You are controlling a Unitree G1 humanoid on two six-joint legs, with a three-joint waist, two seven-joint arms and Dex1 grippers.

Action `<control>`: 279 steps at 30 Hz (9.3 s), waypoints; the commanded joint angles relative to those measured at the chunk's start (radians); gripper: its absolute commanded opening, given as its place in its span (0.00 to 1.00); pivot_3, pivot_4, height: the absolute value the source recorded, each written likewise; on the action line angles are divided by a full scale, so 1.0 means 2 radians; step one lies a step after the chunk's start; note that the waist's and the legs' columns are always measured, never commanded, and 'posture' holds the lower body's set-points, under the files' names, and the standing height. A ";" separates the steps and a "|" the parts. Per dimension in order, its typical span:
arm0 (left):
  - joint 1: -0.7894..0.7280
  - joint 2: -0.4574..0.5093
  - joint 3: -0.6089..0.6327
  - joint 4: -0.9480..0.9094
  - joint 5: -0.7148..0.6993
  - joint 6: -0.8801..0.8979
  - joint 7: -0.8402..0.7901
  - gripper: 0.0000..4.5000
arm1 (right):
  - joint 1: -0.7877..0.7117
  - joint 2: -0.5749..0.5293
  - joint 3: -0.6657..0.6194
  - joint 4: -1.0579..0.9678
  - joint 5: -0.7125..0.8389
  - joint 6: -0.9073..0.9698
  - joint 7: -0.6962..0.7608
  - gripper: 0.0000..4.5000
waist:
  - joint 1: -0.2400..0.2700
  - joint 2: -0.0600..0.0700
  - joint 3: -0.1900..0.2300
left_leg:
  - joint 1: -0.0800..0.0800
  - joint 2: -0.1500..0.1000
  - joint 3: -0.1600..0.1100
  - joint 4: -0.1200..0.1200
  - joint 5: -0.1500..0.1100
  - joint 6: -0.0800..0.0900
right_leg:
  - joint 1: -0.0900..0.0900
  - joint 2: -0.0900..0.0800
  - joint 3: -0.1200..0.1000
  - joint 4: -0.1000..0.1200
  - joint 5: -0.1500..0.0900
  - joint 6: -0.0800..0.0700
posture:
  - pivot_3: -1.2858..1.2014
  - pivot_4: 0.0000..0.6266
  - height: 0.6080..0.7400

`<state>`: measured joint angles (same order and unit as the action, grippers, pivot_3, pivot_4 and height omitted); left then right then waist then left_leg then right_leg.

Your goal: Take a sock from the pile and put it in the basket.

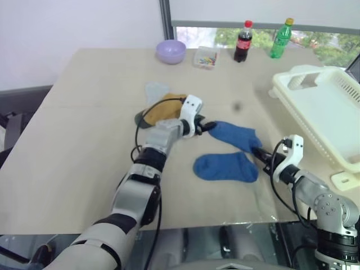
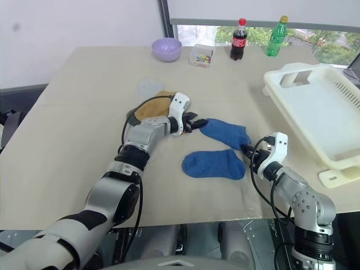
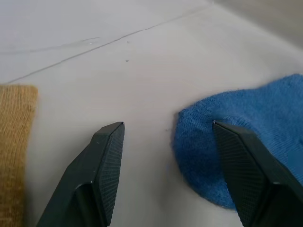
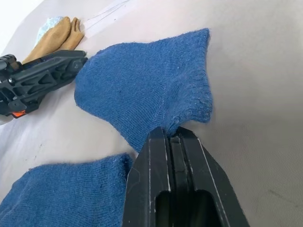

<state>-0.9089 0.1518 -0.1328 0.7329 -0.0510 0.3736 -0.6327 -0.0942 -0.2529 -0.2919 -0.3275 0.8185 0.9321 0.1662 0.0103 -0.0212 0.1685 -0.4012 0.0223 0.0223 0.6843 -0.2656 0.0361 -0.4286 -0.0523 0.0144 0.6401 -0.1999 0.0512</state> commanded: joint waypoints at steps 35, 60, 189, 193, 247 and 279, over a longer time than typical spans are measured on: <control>0.115 -0.010 0.073 -0.222 -0.130 0.120 -0.032 0.00 | -0.033 -0.048 0.066 -0.116 -0.025 -0.026 0.046 0.00 | -0.012 0.000 0.000 | -0.001 0.000 0.000 0.000 0.000 0.000 | -0.001 0.000 0.000 0.000 0.000 0.000 | 0.52 0.24 1.00; 0.444 0.039 0.081 -0.705 -0.269 0.233 0.070 0.00 | 0.082 -0.121 0.026 -0.219 0.070 0.014 0.039 0.00 | -0.011 0.000 0.000 | 0.001 0.001 0.000 0.000 0.000 0.000 | 0.000 0.000 0.001 0.000 -0.002 0.000 | 0.52 0.24 1.00; 0.341 0.065 0.062 -0.494 -0.446 0.457 0.116 0.99 | -0.057 -0.171 0.275 0.125 -0.337 -0.307 0.362 0.54 | -0.011 -0.002 -0.006 | 0.010 0.001 -0.001 -0.001 0.000 0.000 | 0.008 0.000 0.000 -0.002 -0.002 0.000 | 0.52 0.24 1.00; 0.313 0.019 0.103 -0.447 -0.488 0.487 0.127 0.99 | -0.055 -0.167 0.273 0.120 -0.340 -0.305 0.361 0.54 | -0.011 -0.003 -0.007 | 0.010 0.001 -0.001 -0.001 0.000 0.000 | 0.008 0.000 0.001 -0.002 -0.002 0.000 | 0.52 0.24 1.00; 0.223 -0.035 0.003 -0.322 -0.385 0.345 -0.029 1.00 | 0.162 -0.205 0.025 -0.242 -0.219 -0.135 0.266 0.99 | 0.001 -0.003 -0.005 | 0.001 0.000 -0.001 -0.007 0.000 0.000 | 0.001 0.000 0.000 -0.008 -0.002 0.000 | 0.52 0.24 1.00; 0.235 -0.042 0.012 -0.332 -0.377 0.326 -0.055 1.00 | 0.102 -0.083 0.076 -0.091 -0.106 -0.015 0.180 0.84 | -0.002 -0.002 -0.005 | 0.001 0.000 -0.001 -0.006 0.000 0.000 | 0.001 0.000 0.000 -0.007 -0.002 0.000 | 0.52 0.24 1.00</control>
<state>-0.4455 0.0722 -0.1034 0.0943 -0.8063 1.0402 -0.7255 0.0993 -0.4264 -0.1587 -0.5234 0.5650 0.8774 0.5024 0.0072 -0.0257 0.1579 -0.3988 0.0222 0.0206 0.6716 -0.2657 0.0359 -0.4265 -0.0518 0.0154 0.6258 -0.2041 0.0503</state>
